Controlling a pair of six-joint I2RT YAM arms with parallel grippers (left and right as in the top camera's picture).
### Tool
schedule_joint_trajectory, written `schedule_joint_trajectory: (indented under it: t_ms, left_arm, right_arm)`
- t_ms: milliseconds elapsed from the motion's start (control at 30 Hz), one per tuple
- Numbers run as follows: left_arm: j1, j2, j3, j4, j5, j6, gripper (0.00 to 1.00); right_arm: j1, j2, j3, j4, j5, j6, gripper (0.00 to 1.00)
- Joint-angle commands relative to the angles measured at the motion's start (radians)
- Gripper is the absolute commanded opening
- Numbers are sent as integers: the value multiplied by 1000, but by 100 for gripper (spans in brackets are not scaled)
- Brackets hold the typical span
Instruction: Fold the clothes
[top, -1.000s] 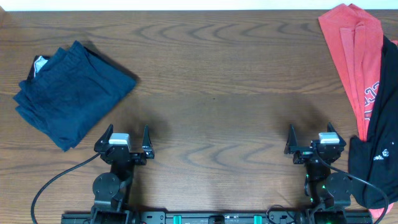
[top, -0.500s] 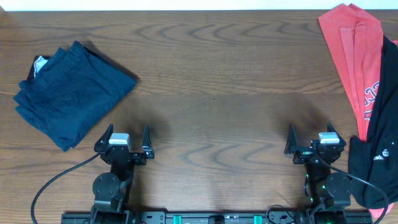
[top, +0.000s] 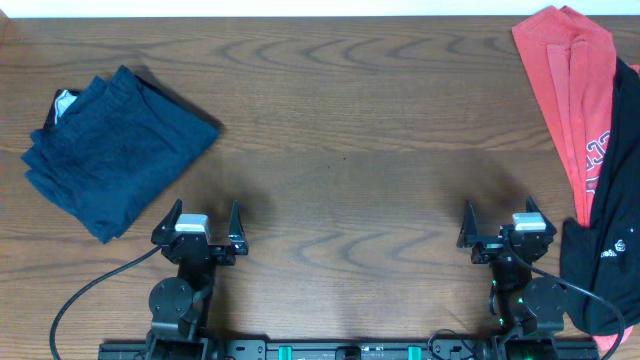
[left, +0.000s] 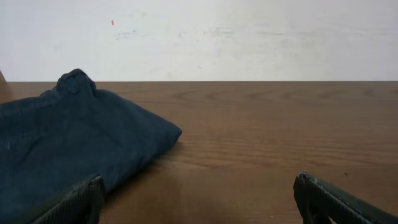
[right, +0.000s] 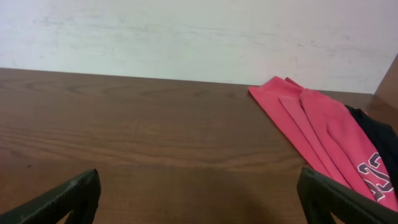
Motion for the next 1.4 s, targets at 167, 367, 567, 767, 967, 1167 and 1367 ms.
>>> schedule_joint_trajectory:
  t_ms: [167, 367, 567, 767, 967, 1167, 1367]
  left_arm:
    - [3, -7, -15, -44, -11, -10, 98]
    - [3, -6, -15, -44, -11, -80, 98]
    - [3, 35, 40, -50, 27, -116, 98]
    - [3, 243, 225, -157, 26, -114, 98]
    - [3, 539, 477, -355, 27, -114, 98]
    - [3, 800, 715, -598, 27, -115, 98]
    - [3, 917, 768, -650, 27, -115, 98]
  right_arm:
    - [-10, 0, -1, -5, -11, 94, 99]
    - [-10, 0, 3, -6, -11, 131, 99]
    - [-10, 39, 90, -145, 28, 132, 99]
    - [-11, 244, 259, -291, 98, 137, 99]
    - [-34, 613, 493, -462, 115, 169, 99]
    - [-75, 999, 753, -631, 22, 172, 99]
    - [-106, 1216, 815, -634, 280, 342, 99]
